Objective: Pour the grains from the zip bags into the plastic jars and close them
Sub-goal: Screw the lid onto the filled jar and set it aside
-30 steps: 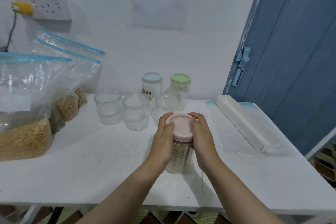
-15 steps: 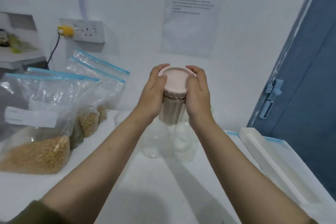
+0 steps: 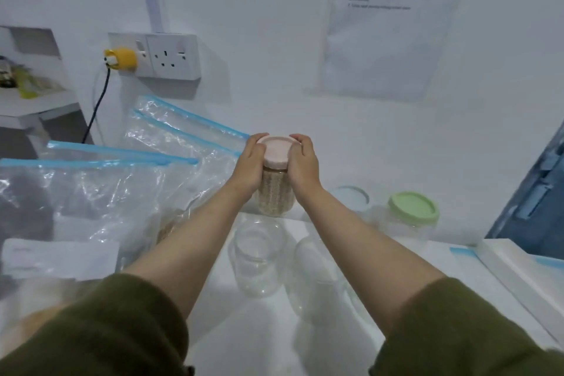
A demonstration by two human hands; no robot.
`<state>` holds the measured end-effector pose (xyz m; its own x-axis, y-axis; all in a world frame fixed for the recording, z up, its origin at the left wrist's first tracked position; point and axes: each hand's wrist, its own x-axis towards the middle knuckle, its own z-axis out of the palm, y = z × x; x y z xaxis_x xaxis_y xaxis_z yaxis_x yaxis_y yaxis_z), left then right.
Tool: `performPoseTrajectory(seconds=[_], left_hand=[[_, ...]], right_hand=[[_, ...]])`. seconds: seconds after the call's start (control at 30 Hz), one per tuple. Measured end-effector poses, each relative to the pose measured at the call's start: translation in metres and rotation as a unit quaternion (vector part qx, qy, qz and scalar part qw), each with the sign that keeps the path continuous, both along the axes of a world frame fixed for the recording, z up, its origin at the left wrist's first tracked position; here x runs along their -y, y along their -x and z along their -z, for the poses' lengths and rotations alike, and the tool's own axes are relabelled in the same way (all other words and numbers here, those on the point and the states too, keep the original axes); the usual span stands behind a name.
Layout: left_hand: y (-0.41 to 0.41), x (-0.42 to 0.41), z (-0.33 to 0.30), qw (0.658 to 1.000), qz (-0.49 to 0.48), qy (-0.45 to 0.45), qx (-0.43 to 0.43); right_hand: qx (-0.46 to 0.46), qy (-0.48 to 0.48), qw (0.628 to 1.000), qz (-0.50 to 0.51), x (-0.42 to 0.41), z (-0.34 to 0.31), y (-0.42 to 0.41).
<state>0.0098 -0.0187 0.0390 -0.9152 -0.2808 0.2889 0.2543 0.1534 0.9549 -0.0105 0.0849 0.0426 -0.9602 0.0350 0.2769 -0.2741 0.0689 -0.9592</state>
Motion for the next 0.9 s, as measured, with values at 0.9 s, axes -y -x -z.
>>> performPoseTrajectory(seconds=[0.9], left_hand=[[0.016, -0.011, 0.043, 0.987, -0.077, 0.111, -0.091]], right_hand=[[0.046, 0.009, 0.992, 0.116, -0.005, 0.022, -0.009]])
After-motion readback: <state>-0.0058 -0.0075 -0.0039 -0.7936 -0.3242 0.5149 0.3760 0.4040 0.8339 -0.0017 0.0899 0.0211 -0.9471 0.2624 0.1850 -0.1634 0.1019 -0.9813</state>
